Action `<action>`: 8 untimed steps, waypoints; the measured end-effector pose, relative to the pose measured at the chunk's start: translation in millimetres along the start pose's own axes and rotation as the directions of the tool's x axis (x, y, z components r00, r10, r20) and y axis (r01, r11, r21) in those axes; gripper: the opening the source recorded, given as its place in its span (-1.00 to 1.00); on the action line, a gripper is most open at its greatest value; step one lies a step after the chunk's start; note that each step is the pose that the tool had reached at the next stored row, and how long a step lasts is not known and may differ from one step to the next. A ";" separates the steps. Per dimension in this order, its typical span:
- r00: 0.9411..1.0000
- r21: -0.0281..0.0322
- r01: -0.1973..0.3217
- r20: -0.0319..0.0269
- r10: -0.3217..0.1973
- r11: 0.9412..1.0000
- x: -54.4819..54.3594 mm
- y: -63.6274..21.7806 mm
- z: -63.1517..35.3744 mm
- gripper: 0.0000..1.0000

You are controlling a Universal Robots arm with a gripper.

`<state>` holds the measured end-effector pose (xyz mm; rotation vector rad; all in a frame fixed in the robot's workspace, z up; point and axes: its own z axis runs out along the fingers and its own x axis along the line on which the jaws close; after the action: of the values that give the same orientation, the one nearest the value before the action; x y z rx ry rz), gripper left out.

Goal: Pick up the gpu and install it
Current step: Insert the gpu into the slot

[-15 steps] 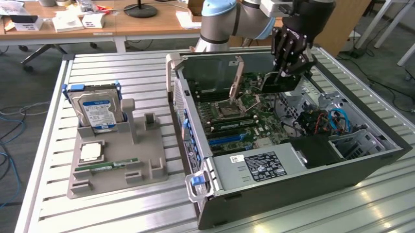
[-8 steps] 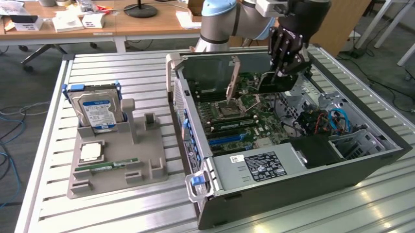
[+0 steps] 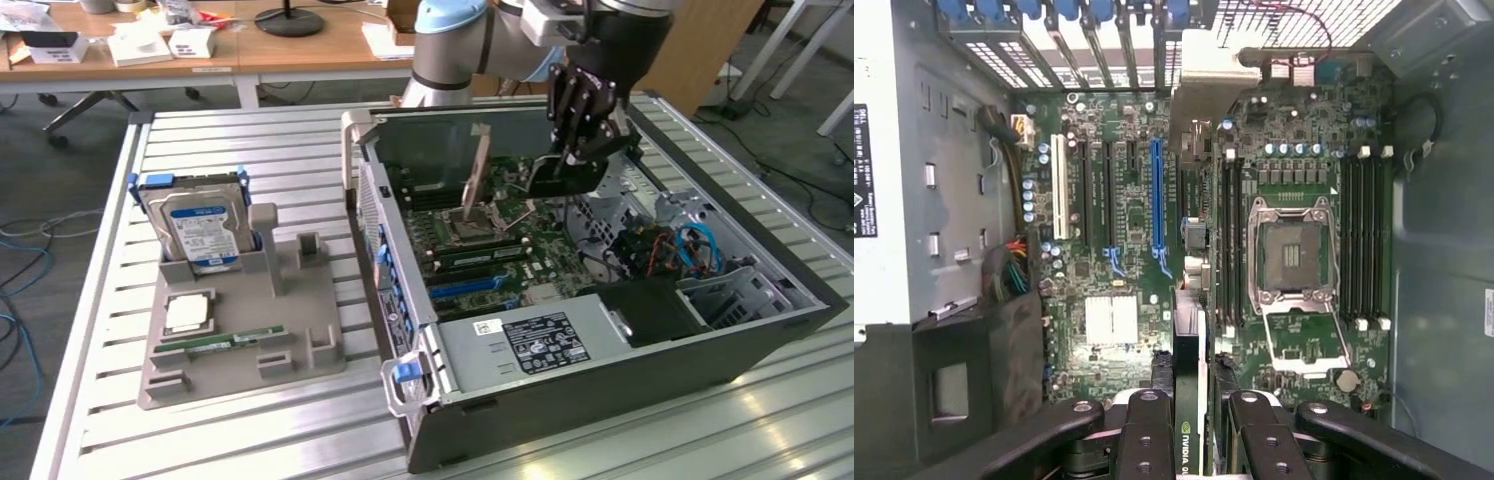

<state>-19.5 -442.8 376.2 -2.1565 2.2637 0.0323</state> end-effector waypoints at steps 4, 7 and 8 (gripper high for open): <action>1.000 0.000 0.000 0.000 0.000 1.000 0.2 0.6 7.2 -0.47; 1.000 0.000 0.000 0.000 0.000 1.000 0.4 1.0 11.8 -0.47; 1.000 0.000 0.000 0.000 0.000 1.000 0.4 1.0 12.1 -0.47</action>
<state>-20.6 -442.8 364.1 -2.1566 2.2636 0.0322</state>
